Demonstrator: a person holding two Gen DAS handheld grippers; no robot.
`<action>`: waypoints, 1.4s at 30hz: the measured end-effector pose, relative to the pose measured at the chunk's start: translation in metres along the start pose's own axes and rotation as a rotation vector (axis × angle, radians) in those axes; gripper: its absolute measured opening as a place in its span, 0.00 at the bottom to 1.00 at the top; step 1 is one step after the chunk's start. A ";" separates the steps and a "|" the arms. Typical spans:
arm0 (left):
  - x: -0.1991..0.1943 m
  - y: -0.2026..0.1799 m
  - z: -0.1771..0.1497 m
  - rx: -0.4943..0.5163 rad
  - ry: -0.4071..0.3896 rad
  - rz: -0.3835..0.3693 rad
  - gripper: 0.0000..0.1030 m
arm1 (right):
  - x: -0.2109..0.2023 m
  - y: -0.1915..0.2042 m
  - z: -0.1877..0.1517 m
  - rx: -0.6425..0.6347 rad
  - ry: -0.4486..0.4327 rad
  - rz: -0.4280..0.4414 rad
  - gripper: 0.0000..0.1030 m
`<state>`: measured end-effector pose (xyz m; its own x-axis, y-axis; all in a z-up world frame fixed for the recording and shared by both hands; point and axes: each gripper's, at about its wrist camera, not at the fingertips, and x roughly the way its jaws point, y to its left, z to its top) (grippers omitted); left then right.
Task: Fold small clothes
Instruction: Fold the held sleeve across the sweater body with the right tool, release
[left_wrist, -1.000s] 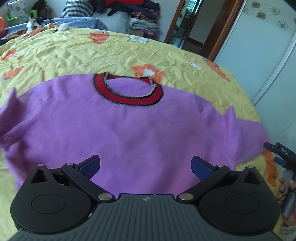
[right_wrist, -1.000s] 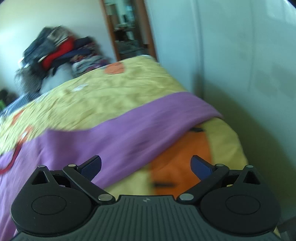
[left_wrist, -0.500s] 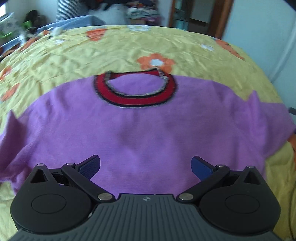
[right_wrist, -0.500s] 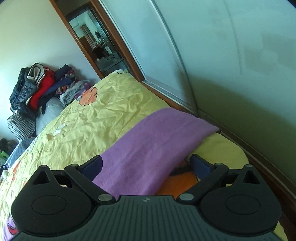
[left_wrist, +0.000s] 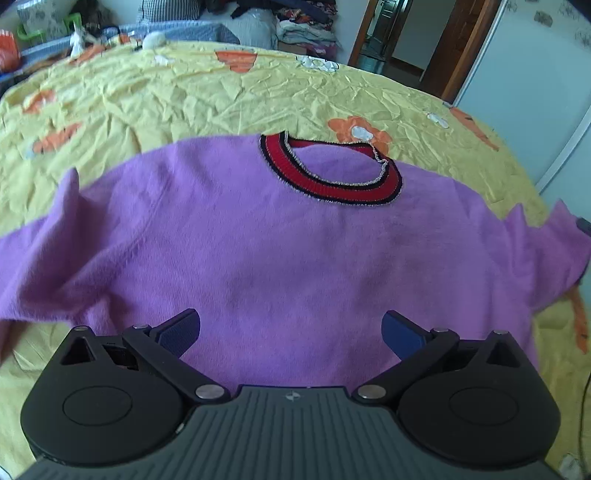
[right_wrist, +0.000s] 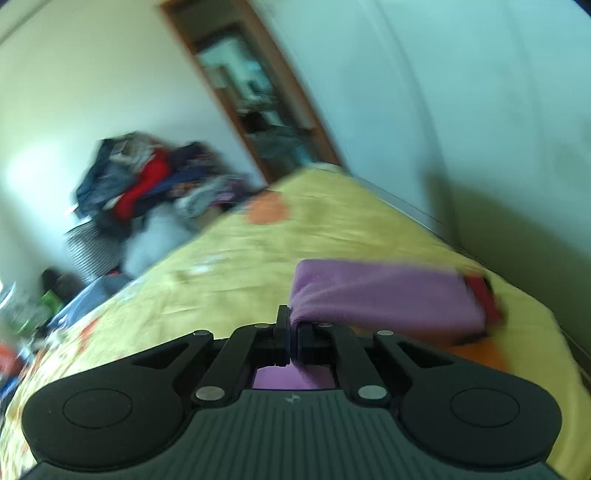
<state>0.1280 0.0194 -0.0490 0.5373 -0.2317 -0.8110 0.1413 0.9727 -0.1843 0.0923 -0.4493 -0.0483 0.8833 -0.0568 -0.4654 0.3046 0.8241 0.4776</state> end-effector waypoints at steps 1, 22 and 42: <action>0.000 0.005 -0.001 -0.006 0.002 -0.011 1.00 | -0.004 0.020 -0.007 -0.030 0.002 0.034 0.03; -0.003 0.036 -0.012 0.068 0.055 0.019 1.00 | -0.050 0.168 -0.154 -0.469 0.168 0.165 0.90; -0.030 0.020 -0.038 -0.025 0.129 0.189 1.00 | 0.001 0.040 -0.093 0.112 0.187 0.196 0.04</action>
<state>0.0826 0.0466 -0.0493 0.4409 -0.0426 -0.8966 0.0263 0.9991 -0.0346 0.0722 -0.3637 -0.0985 0.8515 0.2110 -0.4800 0.1809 0.7410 0.6466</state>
